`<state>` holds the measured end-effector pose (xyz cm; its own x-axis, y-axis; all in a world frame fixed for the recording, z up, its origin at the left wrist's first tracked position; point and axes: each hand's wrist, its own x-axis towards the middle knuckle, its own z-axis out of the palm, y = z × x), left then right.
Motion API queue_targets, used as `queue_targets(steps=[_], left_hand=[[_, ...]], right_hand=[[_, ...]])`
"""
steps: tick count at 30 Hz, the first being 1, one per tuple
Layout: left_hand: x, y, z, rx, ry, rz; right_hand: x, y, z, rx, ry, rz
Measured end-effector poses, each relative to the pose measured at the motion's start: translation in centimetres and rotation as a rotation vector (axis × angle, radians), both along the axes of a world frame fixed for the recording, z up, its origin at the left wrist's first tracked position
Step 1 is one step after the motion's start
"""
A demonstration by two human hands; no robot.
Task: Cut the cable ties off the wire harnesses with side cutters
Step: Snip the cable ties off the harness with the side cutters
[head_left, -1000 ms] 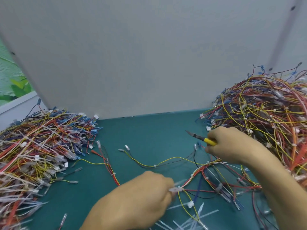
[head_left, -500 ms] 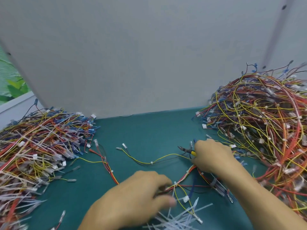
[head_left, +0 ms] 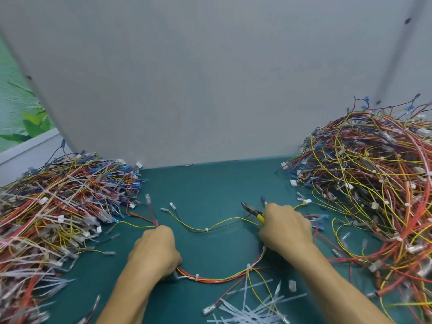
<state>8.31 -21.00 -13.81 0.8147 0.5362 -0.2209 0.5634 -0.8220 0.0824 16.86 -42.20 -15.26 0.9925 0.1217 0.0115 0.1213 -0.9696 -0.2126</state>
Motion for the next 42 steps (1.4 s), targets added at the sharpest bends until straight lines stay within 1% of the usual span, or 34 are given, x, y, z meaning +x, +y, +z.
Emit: queue_targets(steps=[2, 3, 5, 7, 9, 11, 12, 14, 16, 18, 21, 24, 26, 32, 35, 40, 42], left_hand=[[0.2, -0.1, -0.4, -0.048, -0.075, 0.025], [0.3, 0.1, -0.6, -0.110, -0.152, 0.050], [0.6, 0.7, -0.5, -0.276, -0.376, 0.089], [1.3, 1.2, 0.5, -0.513, -0.627, 0.127], [2.1, 1.6, 1.9, -0.814, -0.843, 0.185], [2.9, 2.1, 3.2, -0.988, -0.973, 0.204], [3.3, 2.2, 3.7, -1.044, -1.020, 0.202], [4.0, 1.9, 4.4, -1.154, -1.083, 0.206], [4.6, 1.3, 4.4, -1.236, -1.104, 0.221], [4.9, 0.5, 4.0, -1.316, -1.118, 0.230], [5.4, -0.1, 3.2, -1.391, -1.121, 0.223], [5.9, -0.4, 2.9, -1.379, -1.096, 0.188], [6.1, -0.7, 2.7, -1.338, -1.063, 0.147], [6.0, -1.3, 2.5, -1.236, -1.017, 0.012], [6.0, -1.3, 2.6, -1.214, -1.011, -0.036], [5.9, -1.3, 3.0, -1.228, -1.007, -0.090], [5.8, -1.4, 3.2, -1.242, -1.002, -0.102]], right_hand=[[0.5, 0.0, -0.3, 0.193, 0.042, -0.062], [0.9, -0.1, -0.3, 0.297, 0.046, -0.089], [1.9, -0.5, 0.0, 0.513, -0.011, -0.129], [2.7, -0.9, 1.1, 0.750, -0.093, -0.172], [3.5, -1.2, 2.6, 1.051, -0.123, -0.206], [4.3, -1.6, 3.9, 1.332, -0.085, -0.199], [4.6, -1.9, 4.4, 1.434, -0.064, -0.189], [4.9, -2.4, 5.2, 1.560, -0.085, -0.156], [4.8, -2.6, 5.2, 1.640, -0.106, -0.134], [4.7, -2.8, 4.5, 1.691, -0.068, -0.103], [4.6, -2.9, 3.8, 1.702, -0.001, -0.010], [4.4, -3.0, 3.6, 1.643, 0.009, 0.091], [4.2, -3.0, 3.5, 1.609, 0.031, 0.135], [3.8, -3.0, 3.4, 1.581, 0.106, 0.268], [3.6, -3.0, 3.5, 1.635, 0.157, 0.339], [3.9, -2.9, 2.9, 1.843, 0.264, 0.332], [4.0, -2.9, 2.8, 1.862, 0.272, 0.328]])
